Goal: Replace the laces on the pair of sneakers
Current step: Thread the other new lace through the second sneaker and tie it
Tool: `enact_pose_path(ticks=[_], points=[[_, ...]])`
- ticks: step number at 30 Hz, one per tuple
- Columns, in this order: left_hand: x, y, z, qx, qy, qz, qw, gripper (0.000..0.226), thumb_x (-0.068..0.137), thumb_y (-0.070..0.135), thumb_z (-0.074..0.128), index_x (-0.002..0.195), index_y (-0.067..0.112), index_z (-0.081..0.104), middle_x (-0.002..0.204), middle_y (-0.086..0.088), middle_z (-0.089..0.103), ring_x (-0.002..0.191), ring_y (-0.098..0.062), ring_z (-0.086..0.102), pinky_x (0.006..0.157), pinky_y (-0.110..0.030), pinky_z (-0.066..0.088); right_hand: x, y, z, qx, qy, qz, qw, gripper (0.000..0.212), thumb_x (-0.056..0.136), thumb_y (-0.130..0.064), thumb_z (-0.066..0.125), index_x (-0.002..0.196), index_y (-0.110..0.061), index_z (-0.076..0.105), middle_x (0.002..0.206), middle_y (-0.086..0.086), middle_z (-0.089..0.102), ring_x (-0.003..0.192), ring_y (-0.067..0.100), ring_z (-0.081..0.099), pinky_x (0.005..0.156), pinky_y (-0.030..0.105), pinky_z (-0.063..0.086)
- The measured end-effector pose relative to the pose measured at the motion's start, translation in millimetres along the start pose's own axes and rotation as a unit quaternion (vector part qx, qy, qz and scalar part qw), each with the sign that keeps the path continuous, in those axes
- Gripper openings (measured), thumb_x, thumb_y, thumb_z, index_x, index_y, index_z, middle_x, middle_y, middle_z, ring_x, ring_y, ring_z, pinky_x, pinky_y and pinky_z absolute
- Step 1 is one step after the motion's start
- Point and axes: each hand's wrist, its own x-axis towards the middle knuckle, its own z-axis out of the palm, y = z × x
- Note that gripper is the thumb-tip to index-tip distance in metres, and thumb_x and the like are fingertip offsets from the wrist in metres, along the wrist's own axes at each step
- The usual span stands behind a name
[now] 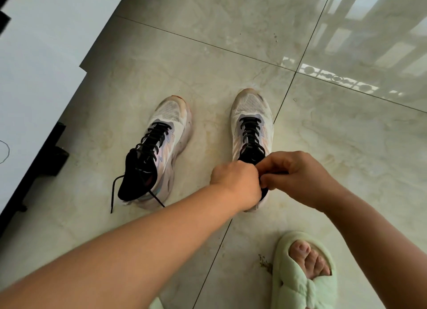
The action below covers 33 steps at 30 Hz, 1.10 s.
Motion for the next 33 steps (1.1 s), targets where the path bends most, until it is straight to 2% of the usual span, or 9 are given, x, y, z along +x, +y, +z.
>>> enact_pose_path(ticks=[5,8,10,14,18,22,25,30,33], points=[[-14.7,-35.7,-12.1,-0.281,-0.115,0.08,0.949,0.01,0.093,0.012,0.05,0.089,0.014,0.059,0.084,0.001,0.059,0.087,-0.018,0.056,0.074,-0.024,0.042,3.5,-0.2,19.9,-0.166,0.108,-0.082,0.977,0.019,0.077,0.003,0.062,0.081,-0.013,0.071,0.066,0.001,0.066,0.062,0.017,0.062,0.057,0.026,0.049],[-22.8,-48.4,-16.8,-0.31,-0.045,0.068,0.947,0.02,0.088,0.014,0.059,0.107,0.014,0.067,0.098,-0.001,0.069,0.089,-0.013,0.062,0.084,-0.025,0.048,7.4,-6.4,36.8,-0.319,0.093,-0.081,0.94,0.009,0.086,-0.014,0.054,0.091,-0.014,0.06,0.073,0.004,0.063,0.069,0.029,0.059,0.058,0.033,0.043],[-27.1,-58.5,-23.4,-0.288,-0.003,0.065,0.955,0.025,0.086,0.014,0.062,0.11,0.018,0.067,0.101,0.001,0.069,0.082,-0.009,0.059,0.078,-0.018,0.046,10.4,-8.8,40.1,-0.415,0.039,-0.074,0.906,0.014,0.091,-0.025,0.046,0.101,-0.02,0.053,0.084,0.001,0.062,0.078,0.027,0.059,0.063,0.031,0.042],[-41.2,-103.6,-37.1,-0.225,0.008,0.072,0.972,0.024,0.088,0.016,0.06,0.11,0.02,0.067,0.102,0.006,0.068,0.078,0.001,0.056,0.07,-0.005,0.041,11.2,-28.8,29.5,-0.383,0.017,-0.11,0.917,0.013,0.083,-0.026,0.061,0.094,-0.019,0.058,0.076,0.001,0.059,0.074,0.027,0.057,0.062,0.028,0.036],[-61.4,-159.9,-44.8,-0.211,0.103,0.026,0.972,0.019,0.086,0.018,0.064,0.103,0.021,0.07,0.091,0.014,0.065,0.075,0.005,0.055,0.066,-0.002,0.037,15.2,-67.3,31.3,-0.353,0.035,-0.188,0.916,0.014,0.076,-0.022,0.073,0.089,-0.017,0.071,0.076,-0.003,0.066,0.079,0.022,0.059,0.075,0.034,0.043],[-71.3,-204.3,-30.7,-0.226,0.24,-0.057,0.942,0.019,0.081,0.014,0.067,0.098,0.022,0.069,0.097,0.006,0.057,0.078,-0.01,0.056,0.07,-0.022,0.042,26.0,-100.4,48.6,-0.288,-0.041,-0.152,0.945,0.018,0.082,-0.026,0.068,0.098,-0.02,0.07,0.082,-0.011,0.067,0.083,0.008,0.059,0.079,0.025,0.048],[-66.9,-220.1,-9.0,-0.239,0.247,-0.1,0.934,0.034,0.081,0.015,0.066,0.114,0.021,0.059,0.112,0.002,0.05,0.086,-0.015,0.055,0.08,-0.032,0.047,36.8,-117.6,66.5,-0.271,-0.084,-0.111,0.953,0.016,0.082,-0.027,0.068,0.098,-0.022,0.069,0.085,-0.011,0.07,0.08,0.0,0.061,0.079,0.015,0.046],[-47.9,-232.2,16.3,-0.29,0.229,-0.091,0.925,0.036,0.081,0.026,0.067,0.115,0.023,0.058,0.105,0.003,0.057,0.08,-0.015,0.058,0.078,-0.028,0.047,59.4,-127.2,103.7,-0.235,-0.1,-0.022,0.967,0.008,0.082,-0.028,0.067,0.089,-0.024,0.068,0.081,-0.014,0.067,0.079,0.001,0.061,0.07,0.012,0.046],[-38.9,-238.4,23.2,-0.293,0.25,-0.081,0.919,0.018,0.082,0.023,0.063,0.1,0.023,0.061,0.091,0.006,0.057,0.073,-0.014,0.055,0.066,-0.024,0.04,76.2,-118.7,128.6,-0.19,-0.023,0.033,0.981,0.009,0.083,-0.027,0.067,0.09,-0.021,0.066,0.082,-0.01,0.065,0.079,0.007,0.06,0.066,0.014,0.046]])
